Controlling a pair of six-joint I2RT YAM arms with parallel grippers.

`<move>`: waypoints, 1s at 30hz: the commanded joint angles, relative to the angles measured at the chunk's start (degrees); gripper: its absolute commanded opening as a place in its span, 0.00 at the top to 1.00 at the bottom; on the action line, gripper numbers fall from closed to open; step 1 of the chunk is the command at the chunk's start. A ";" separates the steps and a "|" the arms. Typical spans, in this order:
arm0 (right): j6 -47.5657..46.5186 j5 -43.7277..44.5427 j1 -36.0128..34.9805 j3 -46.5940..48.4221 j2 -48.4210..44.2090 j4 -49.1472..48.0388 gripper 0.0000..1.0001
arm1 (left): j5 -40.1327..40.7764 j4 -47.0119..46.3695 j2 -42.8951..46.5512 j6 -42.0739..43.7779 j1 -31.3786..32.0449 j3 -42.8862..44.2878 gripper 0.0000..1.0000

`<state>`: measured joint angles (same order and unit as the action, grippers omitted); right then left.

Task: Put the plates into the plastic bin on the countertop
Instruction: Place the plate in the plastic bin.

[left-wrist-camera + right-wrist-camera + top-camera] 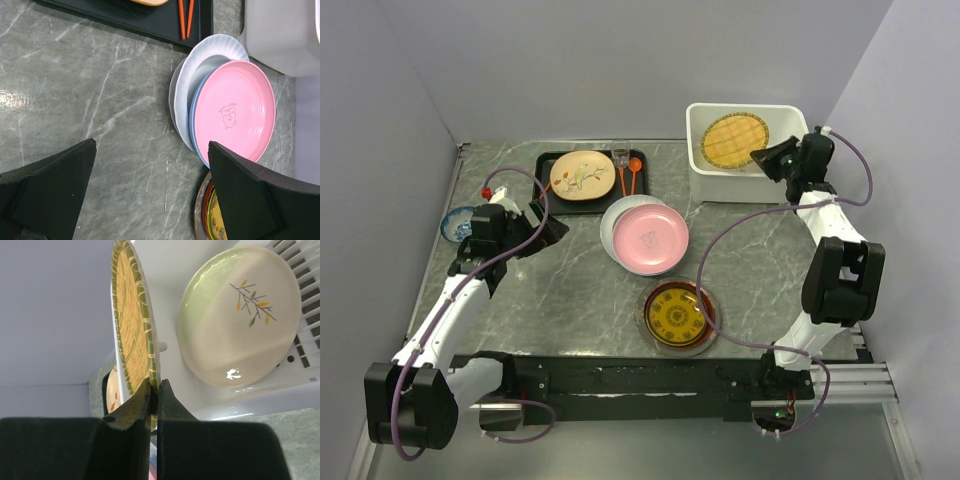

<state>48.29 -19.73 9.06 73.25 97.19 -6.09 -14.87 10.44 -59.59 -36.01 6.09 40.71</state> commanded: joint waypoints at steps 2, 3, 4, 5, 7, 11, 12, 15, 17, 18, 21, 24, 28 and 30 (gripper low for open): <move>0.40 0.74 0.61 5.93 0.28 -3.67 1.00 | -1.30 -2.79 -0.52 0.85 0.33 -0.10 0.01; 0.40 0.92 0.70 6.54 0.54 -3.41 1.00 | -1.47 -2.88 -0.61 0.85 0.33 -0.10 0.01; 0.40 1.00 0.70 6.90 0.72 -3.23 1.00 | -1.47 -3.05 -0.70 0.85 0.33 -0.10 0.01; 0.31 1.01 0.70 7.16 0.98 -3.14 1.00 | -1.30 -3.05 -0.61 0.85 0.33 -0.19 0.01; 0.22 1.18 0.78 8.22 1.60 -2.62 1.00 | -1.13 -2.97 -0.70 0.94 0.33 -0.19 0.01; -0.13 1.01 0.96 10.76 3.27 -1.83 1.00 | -0.86 -2.97 -0.87 1.03 0.33 -0.19 0.01; -0.13 0.92 0.96 11.03 3.79 -1.56 1.00 | -0.95 -2.88 -0.96 1.03 0.33 -0.10 0.01; 0.05 0.83 1.05 11.82 4.67 -1.65 1.00 | -0.95 -2.79 -0.96 1.03 0.33 0.07 0.01; 0.13 0.83 1.14 12.26 5.12 -1.82 1.00 | -0.95 -2.61 -0.88 1.03 0.33 -0.01 0.01; 0.31 0.83 1.05 12.44 5.38 -2.00 1.00 | -0.77 -2.44 -0.79 1.03 0.42 -0.10 0.01; 0.31 0.83 1.05 13.40 6.52 -1.74 1.00 | -0.24 -2.00 -0.35 1.11 0.42 -0.19 0.01; -0.21 0.92 1.05 14.63 7.49 -1.03 1.00 | 0.20 -1.74 -0.08 1.12 0.68 -0.19 0.01; -0.92 1.44 1.13 15.60 8.37 -0.42 1.00 | 0.55 -1.56 0.18 1.20 0.94 -0.02 0.01; -1.45 1.79 1.13 16.39 9.25 0.64 1.00 | 0.46 -1.65 0.18 1.20 1.03 -0.19 0.01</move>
<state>47.92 -18.61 9.65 84.66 106.06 -2.76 -14.94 9.72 -60.60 -35.70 6.74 40.51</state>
